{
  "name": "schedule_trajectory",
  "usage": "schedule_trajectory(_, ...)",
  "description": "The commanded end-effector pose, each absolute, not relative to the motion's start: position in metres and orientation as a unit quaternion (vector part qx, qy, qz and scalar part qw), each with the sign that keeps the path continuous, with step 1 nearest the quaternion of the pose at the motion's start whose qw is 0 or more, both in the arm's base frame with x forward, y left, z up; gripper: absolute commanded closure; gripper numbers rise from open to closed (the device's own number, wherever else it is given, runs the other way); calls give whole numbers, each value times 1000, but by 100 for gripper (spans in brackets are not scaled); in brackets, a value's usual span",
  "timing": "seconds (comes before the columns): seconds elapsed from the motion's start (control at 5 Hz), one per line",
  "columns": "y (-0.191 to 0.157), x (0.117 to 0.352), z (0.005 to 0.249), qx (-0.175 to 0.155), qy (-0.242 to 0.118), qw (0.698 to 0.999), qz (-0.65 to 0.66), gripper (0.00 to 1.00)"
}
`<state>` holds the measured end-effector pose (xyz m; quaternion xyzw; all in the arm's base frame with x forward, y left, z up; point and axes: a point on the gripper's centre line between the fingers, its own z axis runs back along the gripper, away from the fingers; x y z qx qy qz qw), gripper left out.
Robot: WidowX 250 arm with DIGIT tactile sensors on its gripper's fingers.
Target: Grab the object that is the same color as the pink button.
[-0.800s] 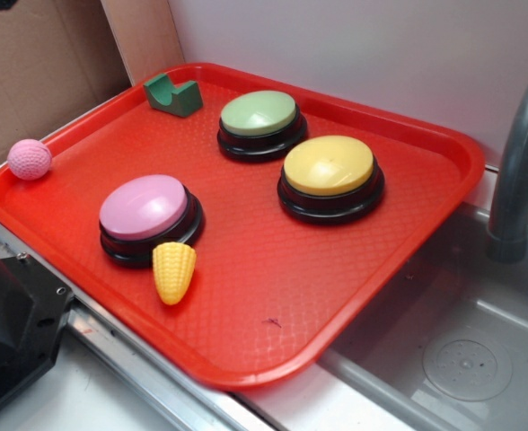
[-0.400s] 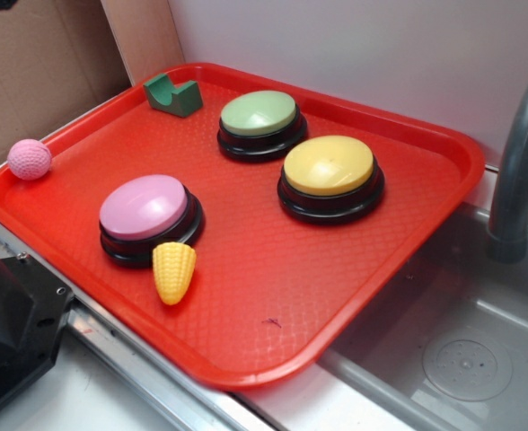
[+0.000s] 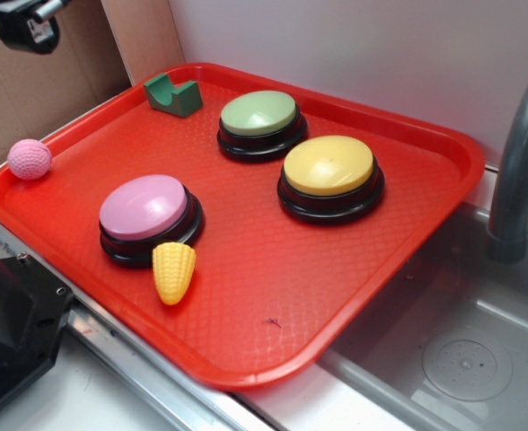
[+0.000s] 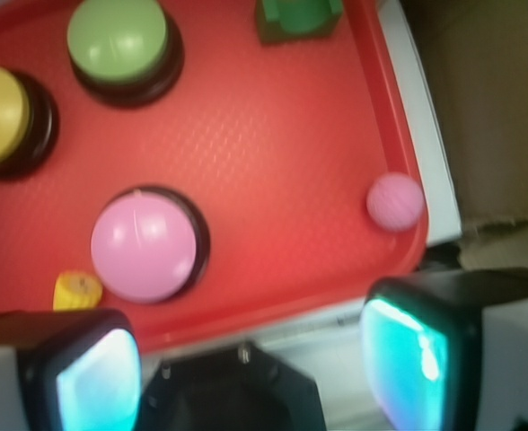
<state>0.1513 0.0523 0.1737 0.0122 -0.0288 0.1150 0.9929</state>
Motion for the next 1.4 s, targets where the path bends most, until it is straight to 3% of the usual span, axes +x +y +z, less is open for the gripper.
schedule_trajectory(0.0, 118, 148, 141, 25, -58, 935, 349, 0)
schedule_trajectory(0.2, 152, 150, 115, -1, -43, 884, 465, 0)
schedule_trajectory(0.6, 167, 147, 78, -10, -80, 739, 669, 0)
schedule_trajectory(0.8, 173, 147, 64, 29, -77, 737, 671, 0)
schedule_trajectory(1.2, 179, 139, 32, 51, -40, 736, 674, 0)
